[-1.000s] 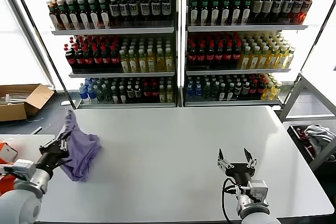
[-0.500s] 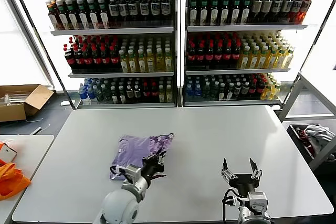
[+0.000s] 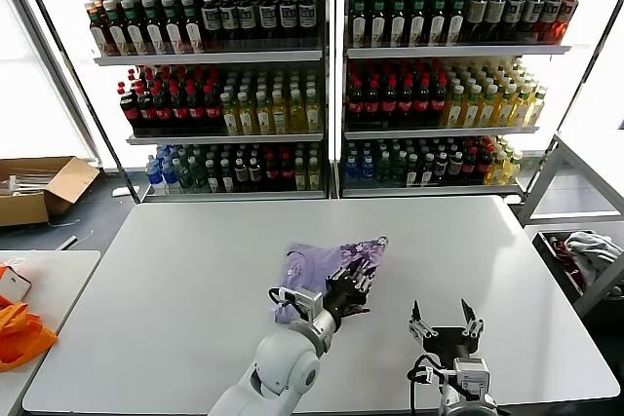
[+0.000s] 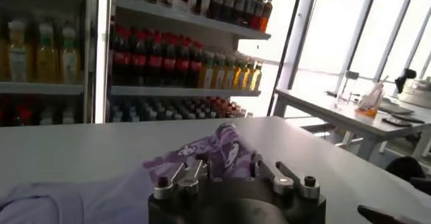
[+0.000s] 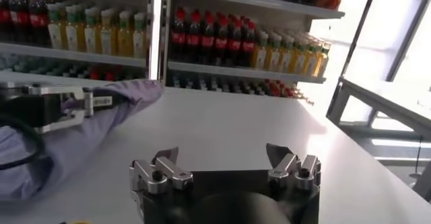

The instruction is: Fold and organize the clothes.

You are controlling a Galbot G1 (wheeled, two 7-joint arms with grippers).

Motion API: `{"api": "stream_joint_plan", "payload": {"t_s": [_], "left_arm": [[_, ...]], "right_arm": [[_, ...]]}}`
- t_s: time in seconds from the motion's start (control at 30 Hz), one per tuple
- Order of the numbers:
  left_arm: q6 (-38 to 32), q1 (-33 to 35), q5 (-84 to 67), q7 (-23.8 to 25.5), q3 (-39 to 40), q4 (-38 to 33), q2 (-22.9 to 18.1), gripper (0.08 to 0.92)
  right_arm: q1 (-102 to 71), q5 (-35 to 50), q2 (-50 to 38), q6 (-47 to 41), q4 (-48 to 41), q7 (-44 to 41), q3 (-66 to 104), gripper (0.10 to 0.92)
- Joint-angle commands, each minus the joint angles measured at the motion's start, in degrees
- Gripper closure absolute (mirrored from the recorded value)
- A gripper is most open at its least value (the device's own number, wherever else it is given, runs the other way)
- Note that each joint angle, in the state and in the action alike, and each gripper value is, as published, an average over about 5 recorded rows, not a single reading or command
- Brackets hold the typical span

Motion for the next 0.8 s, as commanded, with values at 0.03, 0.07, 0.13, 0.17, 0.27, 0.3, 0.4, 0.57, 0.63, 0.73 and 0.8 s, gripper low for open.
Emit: {"api": "stream_joint_plan", "payload": {"t_s": [0.03,0.07,0.13,0.17,0.27,0.3,0.4,0.57,0.63,0.73,0.8], "left_arm": [[-2.7,-2.9,-8.4,-0.9,2.1,-1.4,0.3,0.586],[-2.8,-2.6,-8.9,-0.8,2.0,-2.3,0.7,0.552],[-2.8,-2.1,-10.0,-0.2,2.2,-4.1,1.3,0.500],[-2.9,-1.8,-10.8,0.3,2.3,-4.8,1.6,0.465],[-3.5,-1.3,-12.8,1.4,2.2,-5.7,2.0,0.378],[-3.8,-1.3,-13.3,1.6,2.0,-5.7,2.1,0.352],[-4.0,-1.6,-13.6,0.9,0.6,-5.5,2.5,0.266],[-0.9,-2.7,-9.7,-3.6,-4.1,-5.5,5.1,0.183],[0.3,-2.4,-6.5,-4.7,-6.3,-5.7,6.7,0.179],[1.4,-1.0,-4.3,-5.5,-9.3,-6.8,8.6,0.177],[1.9,0.6,-4.2,-5.7,-10.6,-7.7,9.3,0.177]], "right_arm": [[3.1,5.3,0.7,-1.3,-3.0,0.4,-1.1,0.203],[3.6,6.2,0.8,-1.5,-3.3,0.7,-1.2,0.203],[4.6,7.1,0.8,-1.9,-4.0,1.0,-1.5,0.203],[5.0,7.3,0.7,-2.0,-4.3,1.2,-1.6,0.203],[5.8,8.2,0.4,-2.2,-4.7,1.5,-1.6,0.203],[5.9,8.8,0.3,-2.4,-4.7,1.6,-1.5,0.203],[6.5,12.3,-0.3,-2.9,-4.3,2.3,-1.0,0.203],[8.9,24.6,-2.1,-4.6,-4.1,5.3,-0.4,0.203],[9.8,30.2,-3.8,-5.2,-4.1,6.7,-0.2,0.203],[10.1,37.7,-6.6,-5.4,-4.2,8.9,0.0,0.203],[9.4,41.7,-7.8,-5.4,-4.2,9.7,0.0,0.203]]}}
